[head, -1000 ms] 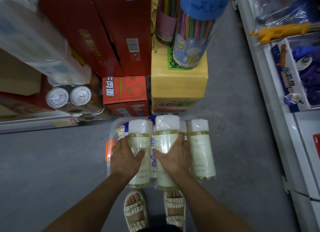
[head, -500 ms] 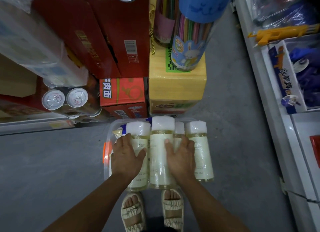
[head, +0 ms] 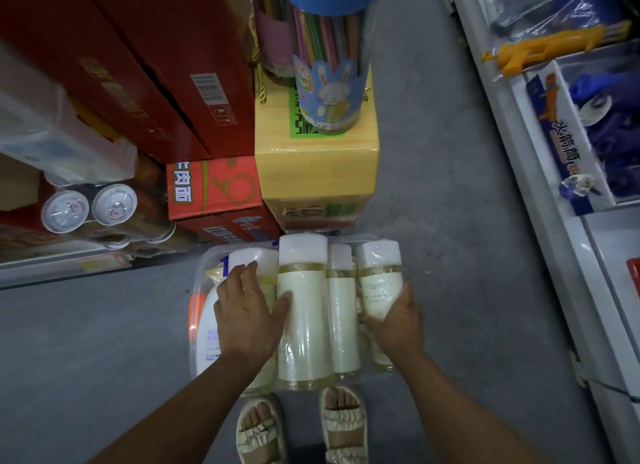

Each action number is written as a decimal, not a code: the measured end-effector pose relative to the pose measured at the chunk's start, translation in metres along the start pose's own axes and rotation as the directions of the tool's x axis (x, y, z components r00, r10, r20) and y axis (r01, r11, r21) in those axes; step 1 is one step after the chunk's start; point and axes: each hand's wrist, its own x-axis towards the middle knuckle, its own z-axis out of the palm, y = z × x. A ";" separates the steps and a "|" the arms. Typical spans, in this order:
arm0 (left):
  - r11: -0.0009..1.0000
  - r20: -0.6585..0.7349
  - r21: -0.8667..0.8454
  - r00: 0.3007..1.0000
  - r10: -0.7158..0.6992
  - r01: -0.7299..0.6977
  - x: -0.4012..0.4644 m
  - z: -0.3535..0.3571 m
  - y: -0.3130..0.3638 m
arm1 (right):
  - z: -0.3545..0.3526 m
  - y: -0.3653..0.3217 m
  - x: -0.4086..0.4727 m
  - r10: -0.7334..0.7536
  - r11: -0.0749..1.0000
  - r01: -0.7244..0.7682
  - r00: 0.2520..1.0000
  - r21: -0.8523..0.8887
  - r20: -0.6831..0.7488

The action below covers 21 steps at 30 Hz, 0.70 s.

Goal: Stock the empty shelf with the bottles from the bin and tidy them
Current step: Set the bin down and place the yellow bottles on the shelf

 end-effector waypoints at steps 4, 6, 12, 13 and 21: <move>1.000 -0.007 0.012 1.000 0.007 -0.007 -0.001 0.000 -0.002 | 0.001 0.001 0.000 -0.009 0.999 0.010 1.000 0.032 -0.012; 1.000 -0.007 0.019 1.000 0.005 -0.005 -0.002 -0.001 -0.002 | 0.005 0.002 -0.004 -0.020 0.997 0.021 1.000 0.074 -0.002; 1.000 -0.002 0.003 1.000 -0.006 0.007 -0.006 0.003 -0.001 | 0.007 0.005 -0.006 -0.056 0.990 0.049 0.997 0.133 0.050; 1.000 -0.003 0.003 1.000 -0.010 0.010 -0.006 0.004 -0.001 | 0.006 0.006 -0.005 -0.065 0.987 0.056 0.996 0.152 0.057; 1.000 -0.013 0.004 1.000 -0.006 0.006 -0.002 0.003 -0.007 | -0.003 0.006 0.002 -0.009 0.978 0.009 1.000 0.210 -0.002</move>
